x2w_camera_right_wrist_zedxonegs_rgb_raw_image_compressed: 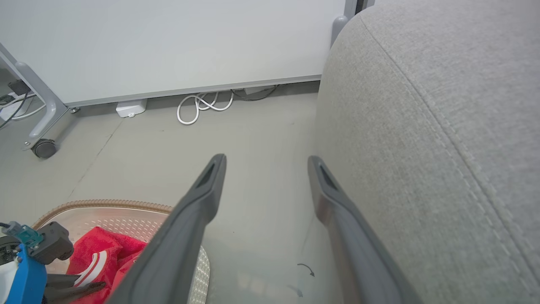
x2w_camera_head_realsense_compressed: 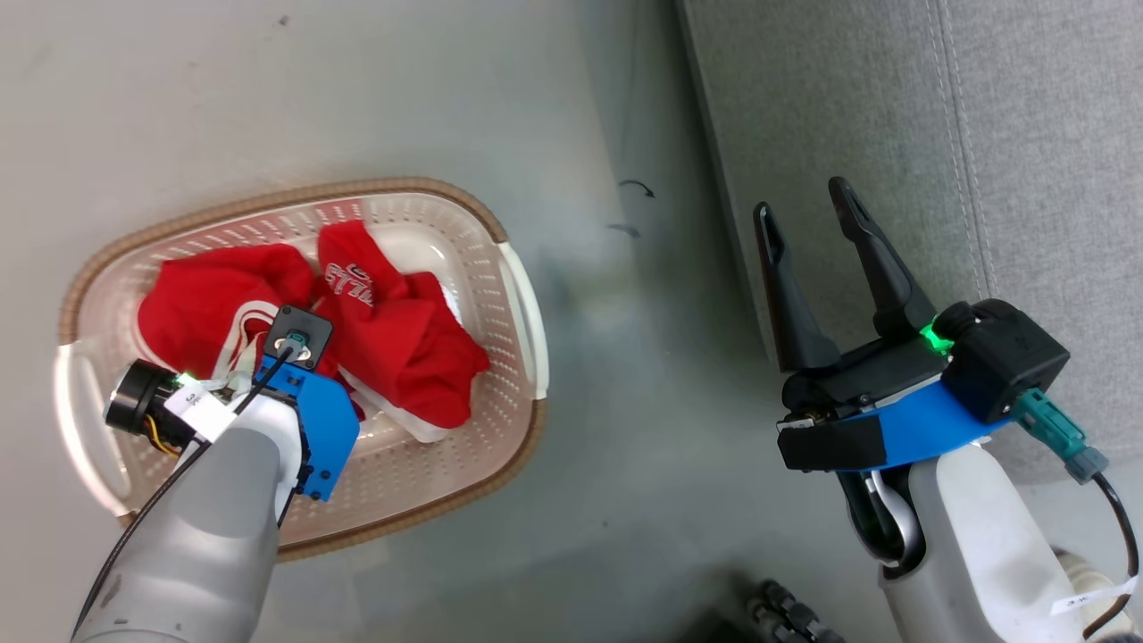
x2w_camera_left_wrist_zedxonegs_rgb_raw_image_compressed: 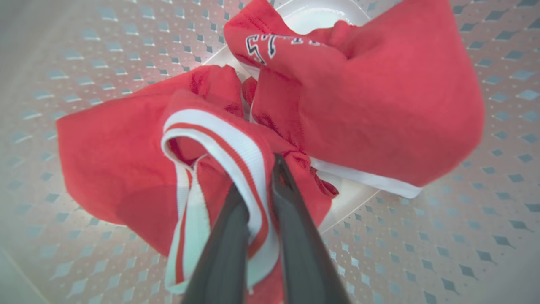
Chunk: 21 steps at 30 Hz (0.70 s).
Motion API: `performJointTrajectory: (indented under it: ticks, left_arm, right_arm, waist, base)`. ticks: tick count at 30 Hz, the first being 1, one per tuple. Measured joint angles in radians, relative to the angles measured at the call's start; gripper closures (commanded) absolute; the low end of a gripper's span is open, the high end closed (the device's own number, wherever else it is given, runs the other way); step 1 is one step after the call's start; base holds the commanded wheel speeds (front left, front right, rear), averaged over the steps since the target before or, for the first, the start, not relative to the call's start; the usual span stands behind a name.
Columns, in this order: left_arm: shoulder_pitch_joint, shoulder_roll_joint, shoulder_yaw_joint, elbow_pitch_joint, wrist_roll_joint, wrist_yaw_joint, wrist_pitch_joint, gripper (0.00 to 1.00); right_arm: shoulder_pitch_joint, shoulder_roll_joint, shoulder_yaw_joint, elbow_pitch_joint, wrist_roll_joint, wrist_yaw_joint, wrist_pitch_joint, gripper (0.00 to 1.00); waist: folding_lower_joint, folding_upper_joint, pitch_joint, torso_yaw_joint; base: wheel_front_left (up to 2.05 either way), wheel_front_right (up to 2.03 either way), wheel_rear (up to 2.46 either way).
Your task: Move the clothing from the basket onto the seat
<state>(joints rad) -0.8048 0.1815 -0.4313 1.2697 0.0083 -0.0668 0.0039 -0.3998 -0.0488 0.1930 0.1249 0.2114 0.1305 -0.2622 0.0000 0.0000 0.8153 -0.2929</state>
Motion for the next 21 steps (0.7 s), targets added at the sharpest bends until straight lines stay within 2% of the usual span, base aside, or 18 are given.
performJointTrajectory:
  ticks: [9, 21]
  left_arm:
    - [0.046, -0.047, 0.007, 0.003, -0.045, -0.001, -0.062, 1.0]
    - [0.093, -0.113, -0.008, -0.008, -0.09, -0.018, -0.153, 1.0]
  right_arm:
    - [0.002, 0.001, -0.009, 0.034, -0.035, 0.0, 0.0, 0.0]
    - [0.076, 0.001, -0.028, 0.104, -0.07, 0.0, 0.0, 0.0]
  waist:
    - [-0.0001, 0.0, -0.111, 0.066]
    - [-0.0003, 0.0, -0.343, 0.151]
  base:
    - [0.0, 0.0, 0.0]
    - [0.0, 0.0, 0.0]
